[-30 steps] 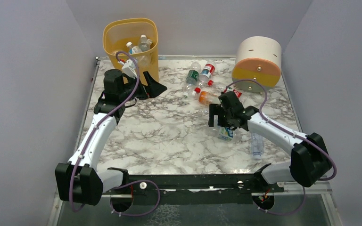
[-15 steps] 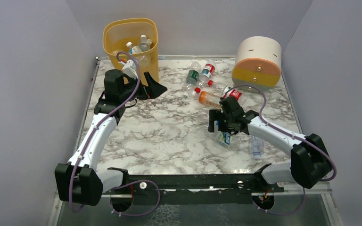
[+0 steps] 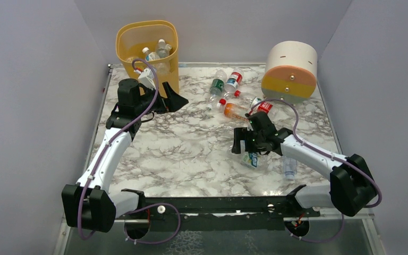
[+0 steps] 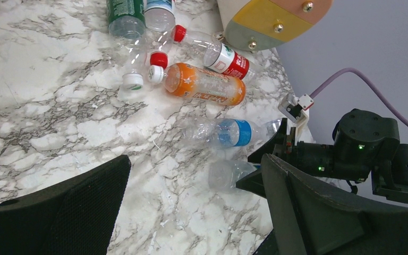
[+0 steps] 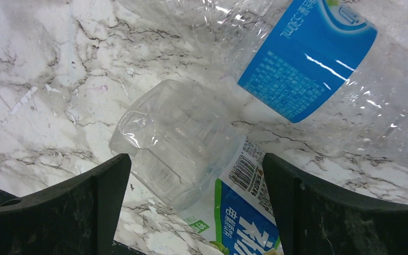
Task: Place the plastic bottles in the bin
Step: Pick up the plastic bottle at the center of the board.
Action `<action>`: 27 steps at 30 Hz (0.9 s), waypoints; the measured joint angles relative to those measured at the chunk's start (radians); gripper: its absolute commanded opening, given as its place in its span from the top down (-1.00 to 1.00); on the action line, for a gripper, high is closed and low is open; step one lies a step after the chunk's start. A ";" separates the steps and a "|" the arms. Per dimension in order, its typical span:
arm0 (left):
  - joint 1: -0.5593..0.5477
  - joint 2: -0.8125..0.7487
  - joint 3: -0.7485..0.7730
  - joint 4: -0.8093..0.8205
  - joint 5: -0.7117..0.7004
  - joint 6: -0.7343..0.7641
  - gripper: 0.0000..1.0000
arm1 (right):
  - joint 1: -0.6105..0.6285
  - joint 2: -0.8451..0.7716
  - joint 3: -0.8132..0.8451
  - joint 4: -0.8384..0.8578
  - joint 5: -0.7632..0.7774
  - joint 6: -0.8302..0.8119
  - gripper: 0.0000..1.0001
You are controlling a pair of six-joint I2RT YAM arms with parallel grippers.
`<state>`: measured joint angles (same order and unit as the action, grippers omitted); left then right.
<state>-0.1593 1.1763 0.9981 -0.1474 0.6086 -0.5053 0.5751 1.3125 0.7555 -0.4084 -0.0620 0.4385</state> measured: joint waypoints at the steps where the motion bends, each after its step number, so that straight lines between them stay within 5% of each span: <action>1: 0.000 0.000 0.000 -0.002 0.000 0.001 -0.98 | 0.003 0.000 -0.004 0.004 -0.008 -0.002 -0.88; 13: 0.000 0.000 0.000 -0.018 -0.004 0.017 -0.98 | 0.102 0.006 -0.015 0.033 -0.052 -0.022 -0.99; 27: 0.000 0.000 0.000 -0.022 -0.016 0.028 -0.98 | 0.159 0.114 0.027 0.098 -0.097 -0.015 -0.60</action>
<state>-0.1593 1.1763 0.9981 -0.1696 0.5930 -0.4770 0.7341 1.4261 0.7822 -0.3107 -0.1589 0.4236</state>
